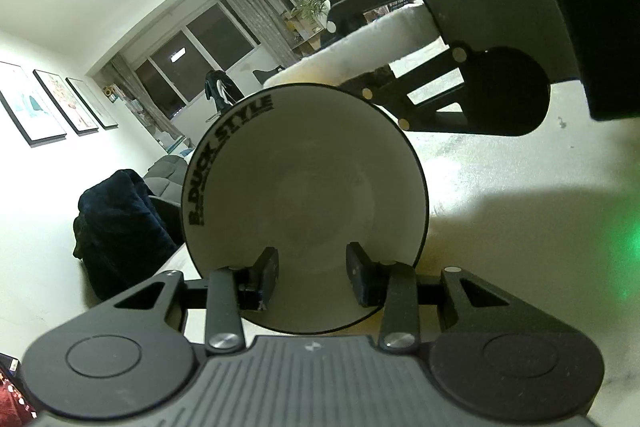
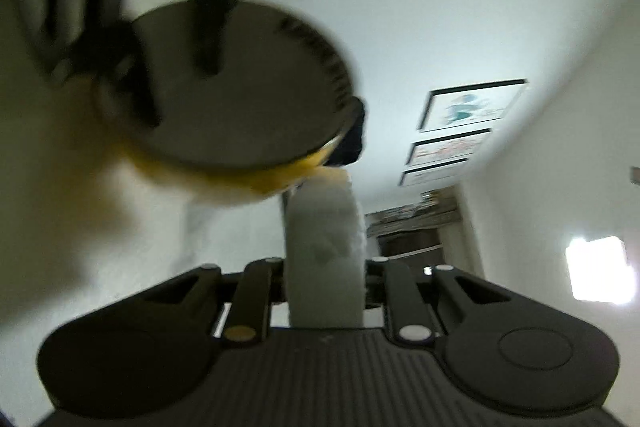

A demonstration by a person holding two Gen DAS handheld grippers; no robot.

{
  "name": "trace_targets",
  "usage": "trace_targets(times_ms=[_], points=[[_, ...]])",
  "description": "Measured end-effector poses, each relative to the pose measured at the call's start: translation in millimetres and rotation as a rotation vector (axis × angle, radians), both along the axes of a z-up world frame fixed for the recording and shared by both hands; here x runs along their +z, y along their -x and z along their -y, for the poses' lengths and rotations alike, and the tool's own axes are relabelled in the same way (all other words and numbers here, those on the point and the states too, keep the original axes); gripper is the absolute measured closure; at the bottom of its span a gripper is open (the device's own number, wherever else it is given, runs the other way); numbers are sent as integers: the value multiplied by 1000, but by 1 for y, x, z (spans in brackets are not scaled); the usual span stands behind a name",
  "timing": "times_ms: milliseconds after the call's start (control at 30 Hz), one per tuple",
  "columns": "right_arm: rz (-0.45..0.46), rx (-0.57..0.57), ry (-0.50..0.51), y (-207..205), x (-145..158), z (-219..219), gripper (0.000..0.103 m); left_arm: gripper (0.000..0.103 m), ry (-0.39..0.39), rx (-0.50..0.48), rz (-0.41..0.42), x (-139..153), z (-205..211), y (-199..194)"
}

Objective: Clean bowl
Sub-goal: 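Rub the sponge in the right tool across the bowl's outer bottom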

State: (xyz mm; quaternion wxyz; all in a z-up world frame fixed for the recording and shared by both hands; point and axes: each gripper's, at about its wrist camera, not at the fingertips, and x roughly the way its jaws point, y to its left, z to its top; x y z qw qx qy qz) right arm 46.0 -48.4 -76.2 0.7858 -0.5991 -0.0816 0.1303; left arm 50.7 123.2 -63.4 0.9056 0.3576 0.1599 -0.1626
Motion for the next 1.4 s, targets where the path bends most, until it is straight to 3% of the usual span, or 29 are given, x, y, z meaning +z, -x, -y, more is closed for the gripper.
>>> trace_targets(times_ms=[233, 567, 833, 1133, 1400], points=[[-95, -22, 51, -11, -13, 1, 84, 65, -7, 5, 4, 0, 1, 4], [-50, 6, -14, 3, 16, -5, 84, 65, 2, 9, -3, 4, 2, 2], [-133, -9, 8, -4, 9, -3, 83, 65, 5, 9, -6, 13, -1, 4], [-59, 28, -51, 5, 36, -10, 83, 65, 3, 8, -5, 13, -5, 4], [-150, 11, -6, 7, 17, 8, 81, 65, -2, 10, -1, 7, 1, 3]])
